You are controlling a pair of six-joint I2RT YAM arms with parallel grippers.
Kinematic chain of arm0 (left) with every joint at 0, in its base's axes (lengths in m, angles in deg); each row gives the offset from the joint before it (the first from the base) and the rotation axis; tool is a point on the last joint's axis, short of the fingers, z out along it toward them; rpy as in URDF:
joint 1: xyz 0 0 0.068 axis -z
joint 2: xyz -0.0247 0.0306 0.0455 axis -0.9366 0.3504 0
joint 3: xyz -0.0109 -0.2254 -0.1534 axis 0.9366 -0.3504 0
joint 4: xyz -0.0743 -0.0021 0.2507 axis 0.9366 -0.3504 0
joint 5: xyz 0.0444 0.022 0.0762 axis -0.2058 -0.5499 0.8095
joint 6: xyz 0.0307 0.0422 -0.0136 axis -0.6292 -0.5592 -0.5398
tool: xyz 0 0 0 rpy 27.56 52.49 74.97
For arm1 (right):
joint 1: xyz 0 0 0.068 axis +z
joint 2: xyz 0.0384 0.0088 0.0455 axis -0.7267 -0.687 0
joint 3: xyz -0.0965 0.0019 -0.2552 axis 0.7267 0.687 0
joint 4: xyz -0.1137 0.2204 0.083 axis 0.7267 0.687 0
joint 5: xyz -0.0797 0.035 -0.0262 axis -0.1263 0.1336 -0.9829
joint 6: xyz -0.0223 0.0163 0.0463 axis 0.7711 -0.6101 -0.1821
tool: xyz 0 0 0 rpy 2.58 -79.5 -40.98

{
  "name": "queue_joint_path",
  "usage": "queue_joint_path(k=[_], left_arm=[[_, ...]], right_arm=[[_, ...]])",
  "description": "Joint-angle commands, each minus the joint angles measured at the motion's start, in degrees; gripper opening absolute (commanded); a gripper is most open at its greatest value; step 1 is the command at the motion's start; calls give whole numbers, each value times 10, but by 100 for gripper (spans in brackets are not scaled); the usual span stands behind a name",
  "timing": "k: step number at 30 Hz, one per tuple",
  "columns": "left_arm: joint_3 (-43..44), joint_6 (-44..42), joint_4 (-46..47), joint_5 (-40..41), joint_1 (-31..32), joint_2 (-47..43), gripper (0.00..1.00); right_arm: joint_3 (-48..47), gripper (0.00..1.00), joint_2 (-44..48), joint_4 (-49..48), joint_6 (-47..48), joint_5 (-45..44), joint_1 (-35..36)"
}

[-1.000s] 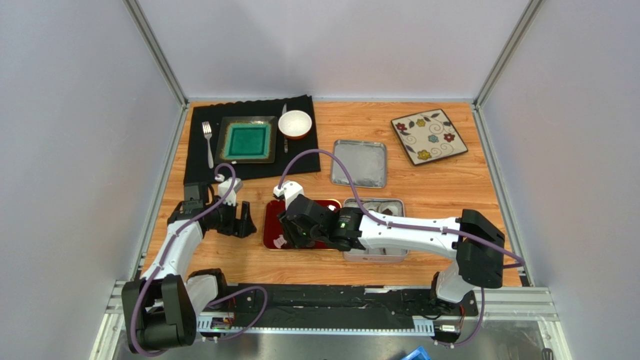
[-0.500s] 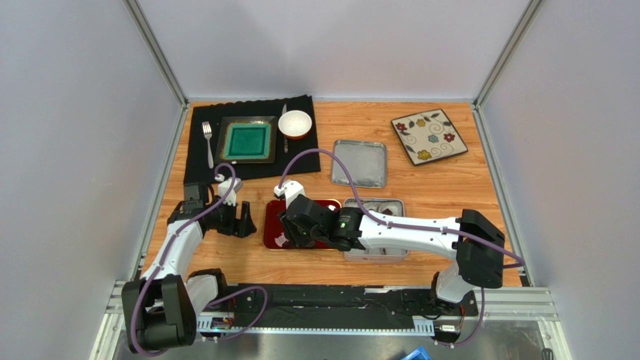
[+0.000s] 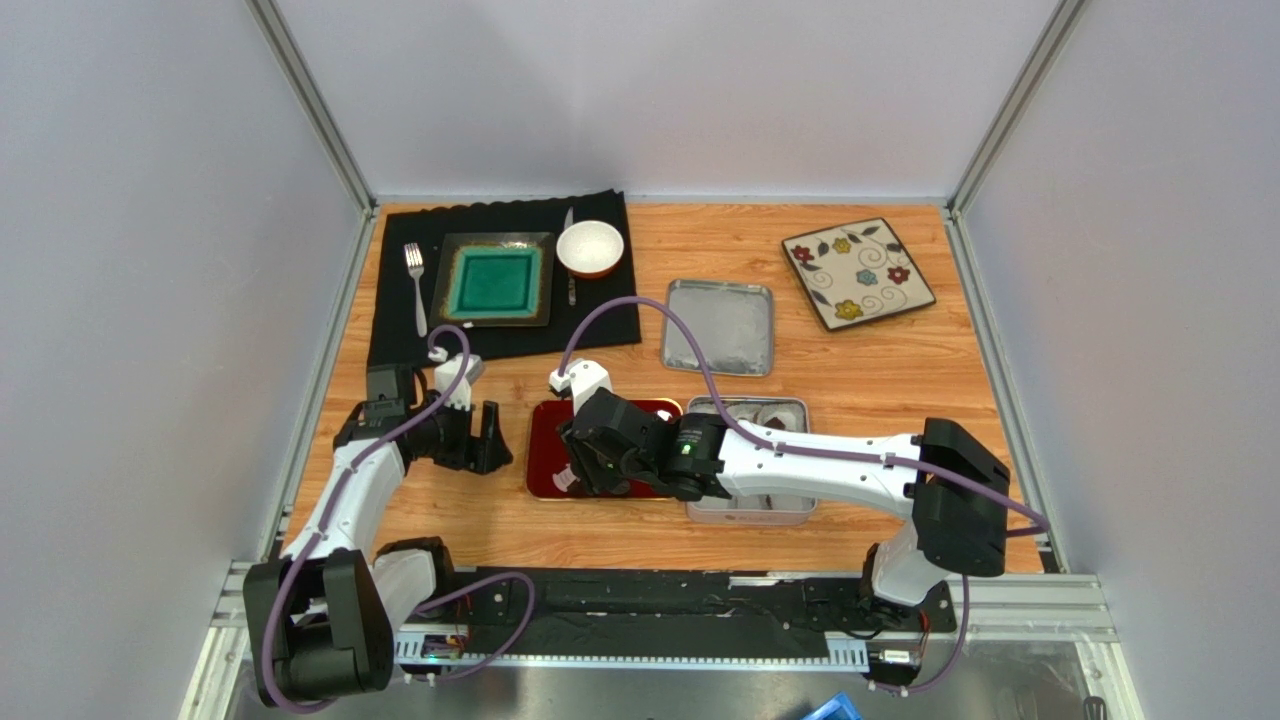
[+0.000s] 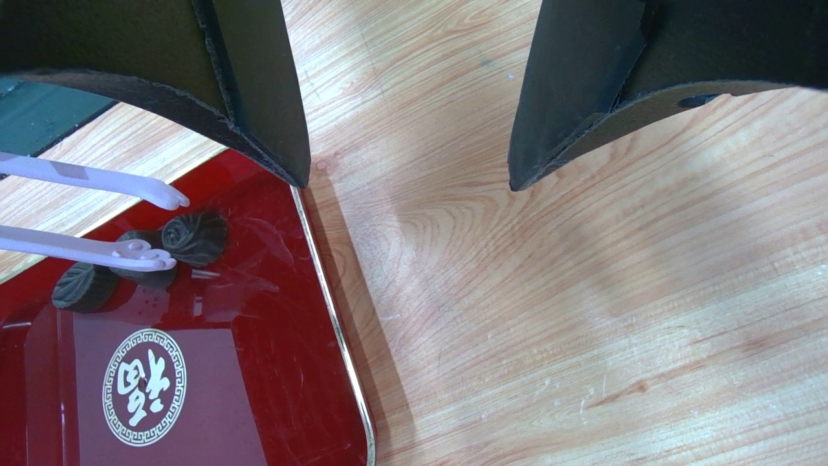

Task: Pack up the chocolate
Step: Pick up the fake chocolate from the plate.

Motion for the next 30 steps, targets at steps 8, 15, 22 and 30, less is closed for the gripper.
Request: queue_joint_path(k=[8,15,22,30], left_arm=[[21,-12,-1,-15,-8,-1,83],[21,-13,-2,-15,-9,-1,83],[24,-12,-5,-20,-9,-1,83],[25,-14,-5,-21,-11,-1,83]], right_arm=[[1,34,1,-15,3,-11,-3],[1,35,4,-16,2,-7,-8],[2,35,-7,-16,-3,7,-6],[2,37,-17,-19,-7,22,-6]])
